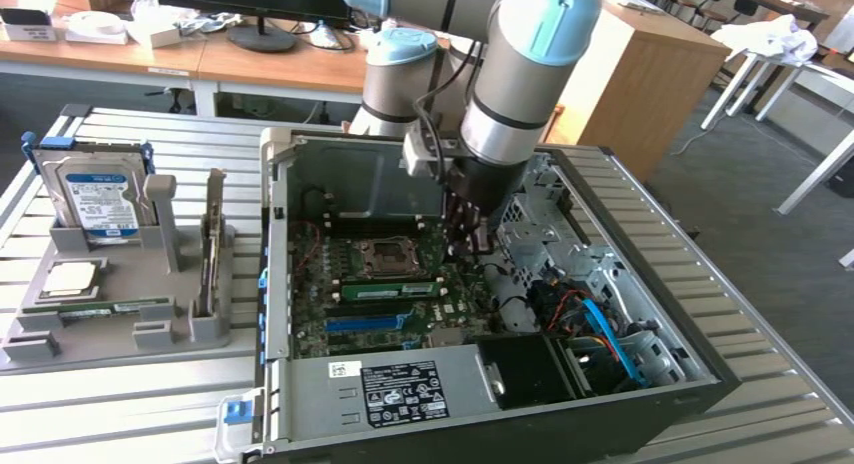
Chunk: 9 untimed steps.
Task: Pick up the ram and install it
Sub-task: 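Press down the ram until it locks into place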
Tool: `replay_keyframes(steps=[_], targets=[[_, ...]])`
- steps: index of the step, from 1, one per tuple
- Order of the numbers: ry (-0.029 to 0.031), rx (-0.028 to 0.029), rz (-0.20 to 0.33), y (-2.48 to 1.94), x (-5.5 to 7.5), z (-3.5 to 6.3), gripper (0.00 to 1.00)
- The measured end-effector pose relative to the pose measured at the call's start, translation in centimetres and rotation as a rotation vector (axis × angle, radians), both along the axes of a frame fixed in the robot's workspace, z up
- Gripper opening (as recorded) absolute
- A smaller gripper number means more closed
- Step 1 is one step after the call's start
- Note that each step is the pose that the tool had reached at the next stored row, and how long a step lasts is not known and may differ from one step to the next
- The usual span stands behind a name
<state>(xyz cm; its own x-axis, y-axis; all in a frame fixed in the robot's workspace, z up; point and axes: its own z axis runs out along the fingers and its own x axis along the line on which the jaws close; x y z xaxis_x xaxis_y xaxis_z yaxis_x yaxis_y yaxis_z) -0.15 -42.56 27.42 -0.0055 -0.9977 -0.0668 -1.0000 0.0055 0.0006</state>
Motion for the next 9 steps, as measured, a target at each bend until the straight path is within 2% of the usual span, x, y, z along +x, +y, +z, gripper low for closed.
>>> replay_keyframes(steps=[9], targets=[[0.0000,0.0000,0.000,0.00,0.00,-0.72,0.10]])
